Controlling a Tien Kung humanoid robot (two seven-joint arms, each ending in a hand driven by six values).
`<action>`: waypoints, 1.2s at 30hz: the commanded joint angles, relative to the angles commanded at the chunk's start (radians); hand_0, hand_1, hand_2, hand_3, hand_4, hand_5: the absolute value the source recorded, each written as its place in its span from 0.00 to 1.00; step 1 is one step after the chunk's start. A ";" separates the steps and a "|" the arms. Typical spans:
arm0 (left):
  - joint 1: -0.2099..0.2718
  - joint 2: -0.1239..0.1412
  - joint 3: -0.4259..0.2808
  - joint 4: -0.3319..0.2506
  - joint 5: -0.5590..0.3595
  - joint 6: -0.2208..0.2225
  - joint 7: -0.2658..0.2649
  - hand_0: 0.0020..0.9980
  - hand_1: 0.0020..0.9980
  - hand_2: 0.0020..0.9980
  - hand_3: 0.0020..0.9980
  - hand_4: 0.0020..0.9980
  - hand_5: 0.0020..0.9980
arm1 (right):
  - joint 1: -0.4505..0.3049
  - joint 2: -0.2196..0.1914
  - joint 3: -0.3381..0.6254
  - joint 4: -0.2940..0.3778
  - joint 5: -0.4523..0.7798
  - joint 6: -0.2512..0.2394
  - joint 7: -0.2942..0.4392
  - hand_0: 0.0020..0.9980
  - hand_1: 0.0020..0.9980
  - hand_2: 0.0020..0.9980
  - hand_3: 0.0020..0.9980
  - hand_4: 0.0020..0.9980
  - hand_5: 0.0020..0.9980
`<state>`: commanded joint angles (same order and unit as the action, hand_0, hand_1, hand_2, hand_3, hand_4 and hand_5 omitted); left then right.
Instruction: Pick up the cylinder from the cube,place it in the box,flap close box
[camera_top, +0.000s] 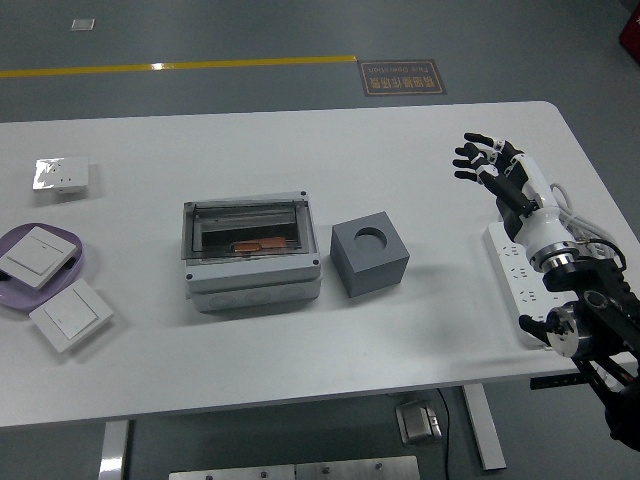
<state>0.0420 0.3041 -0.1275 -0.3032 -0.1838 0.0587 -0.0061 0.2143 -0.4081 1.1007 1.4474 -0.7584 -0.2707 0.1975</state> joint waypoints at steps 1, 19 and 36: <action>0.002 -0.001 0.002 0.000 -0.003 0.000 0.000 0.62 0.63 0.63 0.66 0.74 0.24 | -0.001 0.002 0.005 -0.001 0.003 0.000 0.001 0.64 0.62 0.64 0.67 0.69 0.34; 0.004 -0.007 0.009 0.003 -0.014 0.000 -0.002 0.62 0.63 0.63 0.66 0.73 0.24 | -0.006 0.017 0.011 -0.013 -0.021 -0.005 -0.001 0.65 0.62 0.63 0.67 0.70 0.35; 0.009 -0.015 0.004 0.003 -0.010 -0.001 -0.002 0.62 0.63 0.63 0.66 0.73 0.24 | 0.003 0.029 0.006 -0.017 0.015 0.013 0.010 0.68 0.63 0.65 0.69 0.73 0.35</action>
<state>0.0510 0.2889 -0.1232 -0.3001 -0.1941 0.0579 -0.0084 0.2178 -0.3790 1.1070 1.4304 -0.7436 -0.2579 0.2078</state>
